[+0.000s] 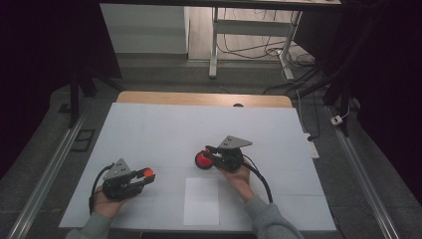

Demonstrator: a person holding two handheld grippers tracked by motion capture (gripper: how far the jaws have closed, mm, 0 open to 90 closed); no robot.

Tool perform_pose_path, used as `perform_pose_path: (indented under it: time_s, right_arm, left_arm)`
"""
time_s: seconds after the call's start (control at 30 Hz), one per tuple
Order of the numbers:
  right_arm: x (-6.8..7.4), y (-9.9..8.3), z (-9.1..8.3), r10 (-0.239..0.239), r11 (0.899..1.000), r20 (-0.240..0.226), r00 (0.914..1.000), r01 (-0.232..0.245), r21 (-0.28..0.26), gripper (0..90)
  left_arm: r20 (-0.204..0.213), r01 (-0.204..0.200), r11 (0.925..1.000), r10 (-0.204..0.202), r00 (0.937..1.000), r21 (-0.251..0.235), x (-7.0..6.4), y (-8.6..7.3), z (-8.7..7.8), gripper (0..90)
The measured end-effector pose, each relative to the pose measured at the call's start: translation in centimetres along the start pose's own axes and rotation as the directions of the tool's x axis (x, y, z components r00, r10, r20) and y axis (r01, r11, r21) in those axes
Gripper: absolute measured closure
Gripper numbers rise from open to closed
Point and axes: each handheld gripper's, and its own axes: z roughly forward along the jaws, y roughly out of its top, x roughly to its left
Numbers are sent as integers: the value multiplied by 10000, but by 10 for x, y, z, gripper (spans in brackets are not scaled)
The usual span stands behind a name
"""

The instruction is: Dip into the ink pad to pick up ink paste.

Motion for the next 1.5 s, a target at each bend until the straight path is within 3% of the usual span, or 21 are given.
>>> perform_pose_path:
  time_s: [0.43,0.77,0.93,1.5]
  right_arm:
    - [-2,-11,12,-35,9975,206,9998,21,712,723]
    - [-1,-15,17,-185,9957,317,9993,155,909,724]
    - [0,-17,18,-446,9947,393,9982,407,940,725]
    - [1,-20,17,-270,9967,467,9985,234,775,727]
  left_arm:
    - [10,-35,10000,35,10000,56,0,0,1,650]
    - [1,-47,9999,47,10000,89,0,0,1,650]
    - [-21,-42,10000,42,10000,77,0,0,1,650]
    - [-40,-39,10000,39,10000,7,-1,0,0,650]
